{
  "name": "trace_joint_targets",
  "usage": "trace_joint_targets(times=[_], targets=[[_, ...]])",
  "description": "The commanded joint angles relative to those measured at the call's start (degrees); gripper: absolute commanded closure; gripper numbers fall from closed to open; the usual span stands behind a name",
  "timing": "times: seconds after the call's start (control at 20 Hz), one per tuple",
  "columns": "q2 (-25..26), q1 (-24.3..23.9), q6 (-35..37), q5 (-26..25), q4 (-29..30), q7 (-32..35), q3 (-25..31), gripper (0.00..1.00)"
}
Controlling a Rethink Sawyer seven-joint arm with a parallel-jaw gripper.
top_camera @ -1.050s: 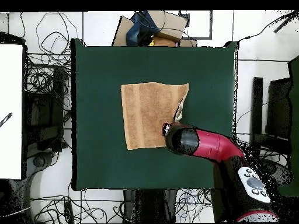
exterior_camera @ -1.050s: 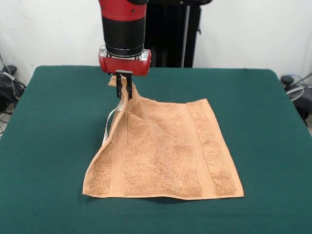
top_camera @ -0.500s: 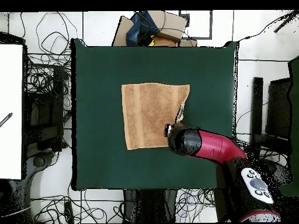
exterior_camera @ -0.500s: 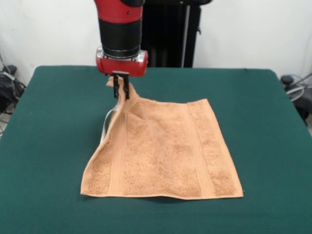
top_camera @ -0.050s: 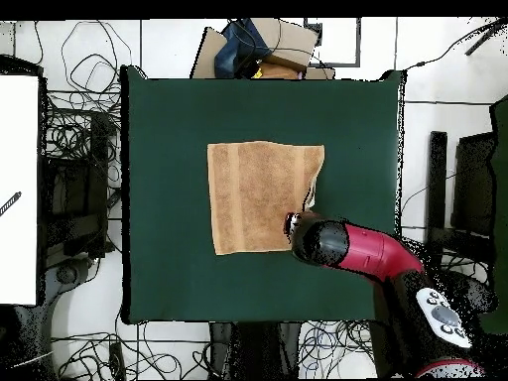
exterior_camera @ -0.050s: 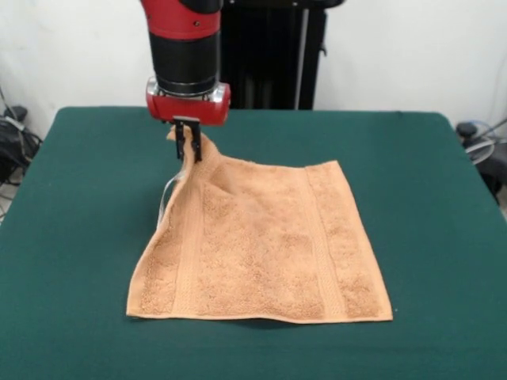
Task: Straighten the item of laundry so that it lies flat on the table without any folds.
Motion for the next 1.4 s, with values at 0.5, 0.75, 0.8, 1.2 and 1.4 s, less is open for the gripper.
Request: trace_joint_targets(times=[0.5,0.75,0.8,1.2,1.4], targets=[[5.03,-2.16,-1.26,-4.06,-3.97,-0.40,3.82,1.00],[5.31,-3.53,-0.48,-4.23,-4.65,-1.82,4.82,1.00],[5.16,-3.74,-0.31,-4.23,-4.67,-1.96,4.92,1.00],[4.57,-5.62,1.91,-4.28,-5.77,-4.32,6.40,1.00],[4.28,-5.99,2.29,-4.57,-6.05,-4.78,6.80,1.00]])
